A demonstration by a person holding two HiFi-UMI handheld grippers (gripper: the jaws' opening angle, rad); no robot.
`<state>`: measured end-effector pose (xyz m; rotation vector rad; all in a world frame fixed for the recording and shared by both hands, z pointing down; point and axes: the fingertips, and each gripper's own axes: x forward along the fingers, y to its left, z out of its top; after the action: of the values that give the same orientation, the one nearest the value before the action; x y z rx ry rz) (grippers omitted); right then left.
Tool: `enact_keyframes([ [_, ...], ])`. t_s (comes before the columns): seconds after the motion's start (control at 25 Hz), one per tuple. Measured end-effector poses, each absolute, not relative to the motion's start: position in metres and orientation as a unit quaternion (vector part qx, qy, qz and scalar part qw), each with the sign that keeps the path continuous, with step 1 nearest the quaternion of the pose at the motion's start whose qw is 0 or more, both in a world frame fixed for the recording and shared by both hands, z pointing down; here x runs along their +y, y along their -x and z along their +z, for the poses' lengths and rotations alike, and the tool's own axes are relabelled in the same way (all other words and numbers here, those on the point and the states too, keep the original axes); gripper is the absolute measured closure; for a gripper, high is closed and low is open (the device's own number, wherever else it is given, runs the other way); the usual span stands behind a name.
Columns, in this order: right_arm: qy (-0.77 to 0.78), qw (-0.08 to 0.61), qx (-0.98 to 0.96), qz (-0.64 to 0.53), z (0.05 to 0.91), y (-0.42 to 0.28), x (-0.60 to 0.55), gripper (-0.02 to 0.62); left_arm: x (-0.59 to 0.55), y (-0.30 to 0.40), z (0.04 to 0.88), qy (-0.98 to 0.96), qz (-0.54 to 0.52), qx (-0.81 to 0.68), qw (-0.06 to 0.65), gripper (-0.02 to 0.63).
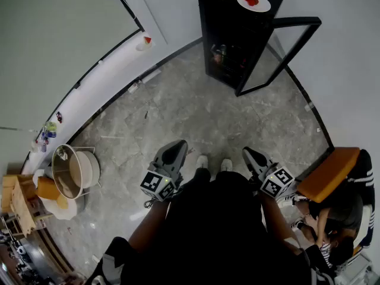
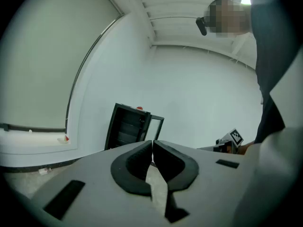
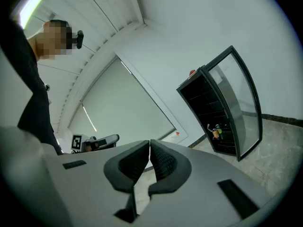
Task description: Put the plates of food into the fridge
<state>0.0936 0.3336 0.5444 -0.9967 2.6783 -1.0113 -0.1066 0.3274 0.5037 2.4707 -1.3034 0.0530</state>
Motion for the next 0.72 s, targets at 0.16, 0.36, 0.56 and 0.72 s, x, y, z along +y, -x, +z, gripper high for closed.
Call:
enact_keyframes([
  [0.16,0.331,0.049,0.886,-0.323,0.547,-0.110,0.339,0.569,0.335,0.090,0.504,-0.873,0.029,-0.458,0.165,0.578],
  [0.36,0.325,0.007,0.905,-0.275,0.543,-0.121,0.343,0.569,0.339,0.067,0.500,-0.872,0.037,-0.463,0.153,0.578],
  [0.56,0.319,-0.007,0.922,-0.218,0.535,-0.130,0.346,0.569,0.345,0.044,0.497,-0.870,0.045,-0.470,0.145,0.578],
  [0.72,0.314,0.028,0.921,-0.229,0.531,-0.144,0.347,0.569,0.350,0.031,0.496,-0.866,0.047,-0.477,0.143,0.578],
])
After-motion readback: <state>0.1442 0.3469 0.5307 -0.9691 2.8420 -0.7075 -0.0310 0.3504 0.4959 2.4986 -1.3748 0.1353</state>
